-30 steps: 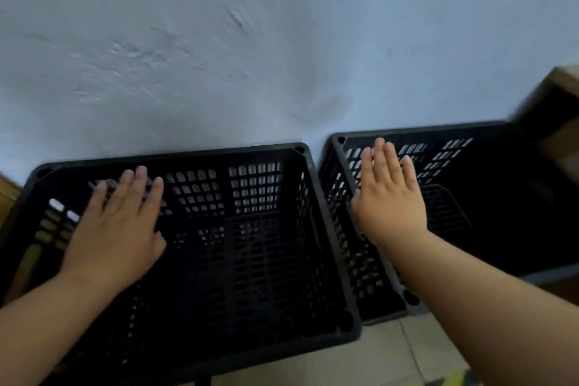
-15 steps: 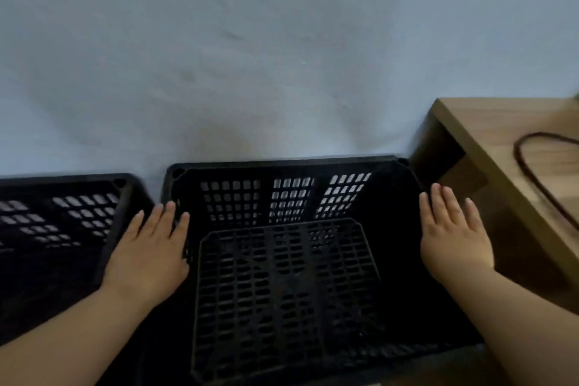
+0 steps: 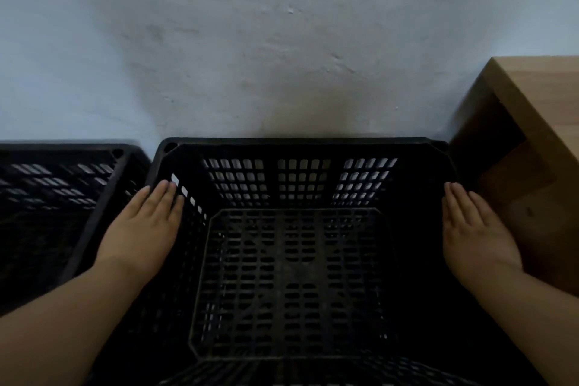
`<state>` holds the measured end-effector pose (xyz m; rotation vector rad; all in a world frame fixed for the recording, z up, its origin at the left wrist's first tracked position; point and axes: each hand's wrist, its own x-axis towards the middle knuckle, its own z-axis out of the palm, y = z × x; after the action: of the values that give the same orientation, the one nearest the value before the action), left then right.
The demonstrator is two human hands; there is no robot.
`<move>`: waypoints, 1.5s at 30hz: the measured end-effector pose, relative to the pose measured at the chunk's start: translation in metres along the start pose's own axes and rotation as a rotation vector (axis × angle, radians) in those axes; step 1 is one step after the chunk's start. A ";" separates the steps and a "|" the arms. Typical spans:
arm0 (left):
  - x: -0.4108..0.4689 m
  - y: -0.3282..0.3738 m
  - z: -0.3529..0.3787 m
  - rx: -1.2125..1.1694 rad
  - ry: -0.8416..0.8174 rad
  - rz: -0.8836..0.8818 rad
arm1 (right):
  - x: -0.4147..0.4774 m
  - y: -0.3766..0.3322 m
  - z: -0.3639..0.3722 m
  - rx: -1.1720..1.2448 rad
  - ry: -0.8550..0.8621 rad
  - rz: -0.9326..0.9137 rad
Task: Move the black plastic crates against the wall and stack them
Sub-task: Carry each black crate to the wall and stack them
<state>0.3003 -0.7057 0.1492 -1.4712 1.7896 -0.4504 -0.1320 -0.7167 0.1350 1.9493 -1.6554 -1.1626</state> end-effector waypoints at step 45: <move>-0.366 -0.260 -0.182 -0.110 0.245 -0.181 | -0.290 0.213 -0.268 -0.035 0.311 0.094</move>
<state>0.3583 -0.4667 0.5668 -1.7257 1.9024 -0.6571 -0.0688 -0.5708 0.5547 1.8951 -1.5332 -0.8005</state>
